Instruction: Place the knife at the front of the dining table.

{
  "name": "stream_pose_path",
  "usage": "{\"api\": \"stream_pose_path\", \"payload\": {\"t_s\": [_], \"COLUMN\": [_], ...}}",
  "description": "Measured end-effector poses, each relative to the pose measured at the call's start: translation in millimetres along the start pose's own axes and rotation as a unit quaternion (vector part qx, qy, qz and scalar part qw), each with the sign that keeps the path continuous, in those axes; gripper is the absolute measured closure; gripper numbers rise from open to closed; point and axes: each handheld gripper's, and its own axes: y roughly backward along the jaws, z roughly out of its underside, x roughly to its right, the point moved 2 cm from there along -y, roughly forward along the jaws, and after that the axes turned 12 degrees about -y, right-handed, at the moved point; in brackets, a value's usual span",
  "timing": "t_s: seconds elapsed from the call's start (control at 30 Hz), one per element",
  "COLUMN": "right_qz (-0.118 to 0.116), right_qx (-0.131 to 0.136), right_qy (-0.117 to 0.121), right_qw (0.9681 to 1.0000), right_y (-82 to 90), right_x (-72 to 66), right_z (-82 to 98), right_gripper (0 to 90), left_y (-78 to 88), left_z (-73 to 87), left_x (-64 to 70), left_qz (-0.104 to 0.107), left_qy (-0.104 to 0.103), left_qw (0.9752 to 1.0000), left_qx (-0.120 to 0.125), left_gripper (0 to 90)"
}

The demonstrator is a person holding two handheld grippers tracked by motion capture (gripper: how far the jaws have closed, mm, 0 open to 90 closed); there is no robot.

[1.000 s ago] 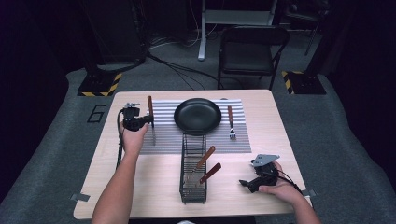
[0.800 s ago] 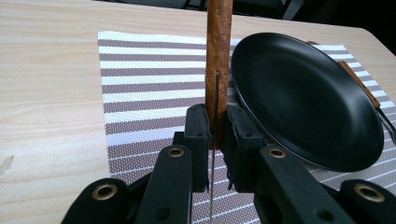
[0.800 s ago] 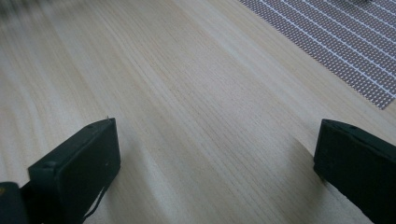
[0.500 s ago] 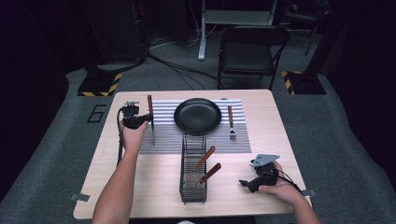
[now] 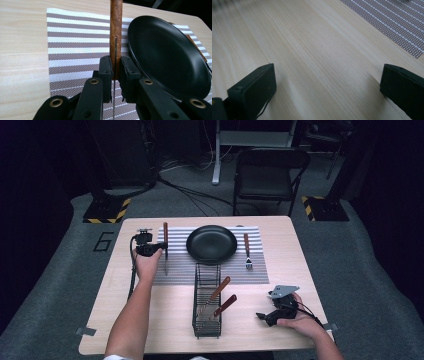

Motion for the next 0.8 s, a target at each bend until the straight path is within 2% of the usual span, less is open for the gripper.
{"api": "stream_pose_path", "payload": {"t_s": [0.23,0.27,0.33,0.53,0.57,0.8], "right_qz": [0.000,0.000,0.000,0.000,0.000,0.000], "right_qx": [0.000,0.000,0.000,0.000,0.000,0.000], "right_qy": [-0.001,0.000,0.000,0.000,0.000,0.000], "right_qw": [1.0000,1.0000,1.0000,1.0000,1.0000,1.0000], "right_y": [0.0,0.0,0.0,0.0,0.0,-0.1], "right_x": [-0.1,-0.1,0.0,0.0,0.0,-0.1], "right_z": [0.0,0.0,0.0,0.0,0.0,0.0], "right_gripper": [0.0,0.0,0.0,0.0,0.0,0.0], "left_y": [-12.2,-14.5,-18.4,-28.5,-29.7,-33.6], "left_z": [4.9,5.8,7.4,13.8,14.4,16.1], "left_x": [-3.4,-3.1,-4.9,-7.4,-8.4,-10.5], "left_qz": [-0.005,-0.006,-0.008,-0.017,-0.016,-0.017], "left_qy": [0.008,0.014,0.009,0.023,0.019,0.034], "left_qw": [0.9999,0.9998,0.9998,0.9991,0.9991,0.9987], "left_qx": [-0.006,-0.008,-0.017,-0.032,-0.033,-0.032], "left_gripper": [80.4,80.4,80.5,80.5,80.6,80.6]}}
